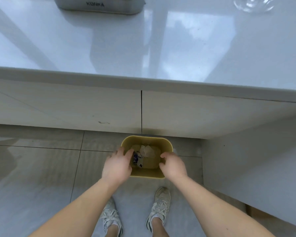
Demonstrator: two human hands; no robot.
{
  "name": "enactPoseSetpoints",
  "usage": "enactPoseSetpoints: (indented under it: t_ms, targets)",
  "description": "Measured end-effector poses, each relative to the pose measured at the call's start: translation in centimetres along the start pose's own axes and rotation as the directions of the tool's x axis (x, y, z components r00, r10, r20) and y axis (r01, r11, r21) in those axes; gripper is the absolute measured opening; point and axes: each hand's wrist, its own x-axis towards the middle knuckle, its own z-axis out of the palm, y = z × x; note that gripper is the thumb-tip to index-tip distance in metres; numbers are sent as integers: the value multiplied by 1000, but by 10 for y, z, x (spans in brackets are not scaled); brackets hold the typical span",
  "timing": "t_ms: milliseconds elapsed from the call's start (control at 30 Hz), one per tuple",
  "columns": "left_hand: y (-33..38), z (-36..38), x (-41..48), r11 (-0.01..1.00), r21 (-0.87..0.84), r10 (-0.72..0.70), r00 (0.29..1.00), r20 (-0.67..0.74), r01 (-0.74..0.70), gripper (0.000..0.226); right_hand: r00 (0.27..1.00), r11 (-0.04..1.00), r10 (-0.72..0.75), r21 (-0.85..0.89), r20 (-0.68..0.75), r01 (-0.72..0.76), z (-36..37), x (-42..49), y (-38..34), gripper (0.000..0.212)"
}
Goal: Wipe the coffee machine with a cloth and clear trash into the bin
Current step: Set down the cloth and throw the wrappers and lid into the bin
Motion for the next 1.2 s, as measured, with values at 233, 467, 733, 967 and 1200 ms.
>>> enactPoseSetpoints:
  t_ms: [233,467,733,967,1200]
  targets:
    - [11,-72,-73,998,43,48,998,-34,-46,57,993,996,-78,-46,-88,74,-65,-77,-37,39]
    - [38,-150,-128,990,94,111,988,-105,-102,58,962,973,-205,-142,-180,181,-139,-142,-67,39]
    - [81,-222,-137,986,62,167,952,-255,-157,57,894,960,-279,-104,-351,259,-235,-176,-75,37]
    - [127,-275,-123,982,48,186,906,-381,-181,58,867,947,-323,-131,-379,295,-306,-175,-66,41]
    - [140,-316,-99,967,72,250,874,-416,-243,57,873,962,-274,-114,-405,249,-333,-161,-67,40]
